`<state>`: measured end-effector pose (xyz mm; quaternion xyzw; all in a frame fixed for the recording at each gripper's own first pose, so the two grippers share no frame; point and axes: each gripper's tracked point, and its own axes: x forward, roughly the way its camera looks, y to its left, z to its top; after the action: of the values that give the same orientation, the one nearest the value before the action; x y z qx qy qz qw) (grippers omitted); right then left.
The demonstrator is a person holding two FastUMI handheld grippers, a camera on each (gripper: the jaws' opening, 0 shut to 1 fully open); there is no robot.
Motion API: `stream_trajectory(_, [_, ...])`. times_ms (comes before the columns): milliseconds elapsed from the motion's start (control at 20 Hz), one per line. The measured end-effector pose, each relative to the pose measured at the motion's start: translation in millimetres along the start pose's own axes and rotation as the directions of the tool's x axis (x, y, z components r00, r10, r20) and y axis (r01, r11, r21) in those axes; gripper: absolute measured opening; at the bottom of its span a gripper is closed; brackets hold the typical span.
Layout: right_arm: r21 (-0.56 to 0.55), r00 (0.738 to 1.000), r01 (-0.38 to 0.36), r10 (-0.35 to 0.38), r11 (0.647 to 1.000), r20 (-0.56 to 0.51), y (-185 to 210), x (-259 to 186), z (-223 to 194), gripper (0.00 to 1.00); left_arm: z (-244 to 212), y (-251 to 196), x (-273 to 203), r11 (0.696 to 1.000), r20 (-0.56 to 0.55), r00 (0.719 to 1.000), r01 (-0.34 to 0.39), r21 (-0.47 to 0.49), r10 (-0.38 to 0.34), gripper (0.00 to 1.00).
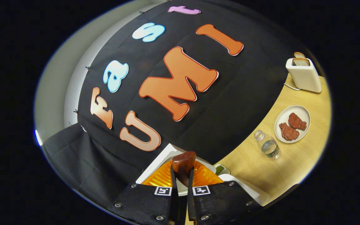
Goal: Close the left gripper, press the button to open the rice cooker; take a wooden spoon from the chopstick holder with the right hand, scoop a spoonful of rice and pour it into the rice cooker, then put the wooden spoon back into the chopstick holder.
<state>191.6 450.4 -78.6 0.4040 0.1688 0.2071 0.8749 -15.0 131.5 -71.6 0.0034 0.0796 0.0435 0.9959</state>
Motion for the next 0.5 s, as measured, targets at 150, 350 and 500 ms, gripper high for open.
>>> stream_trajectory(150, [-0.049, 1.0, -0.02, 0.02, 0.999, 0.006, 8.1, 0.5, 2.3, 0.1, -1.3, -2.1, -0.2, 1.0, -0.001, 1.0, 0.006, -0.01, -0.006, 1.0])
stream_trajectory(350, [-0.092, 0.999, -0.032, 0.033, 0.995, 0.015, 13.9, -0.1, 5.6, 0.1, -2.4, -1.2, -1.3, 1.0, -0.003, 1.0, 0.006, -0.011, -0.006, 1.0])
stream_trajectory(500, [-0.125, 0.999, -0.041, 0.044, 0.991, 0.02, 17.6, 0.5, 7.3, 0.1, -1.8, 0.6, 1.1, 1.0, 0.001, 1.0, 0.001, -0.005, -0.001, 1.0])
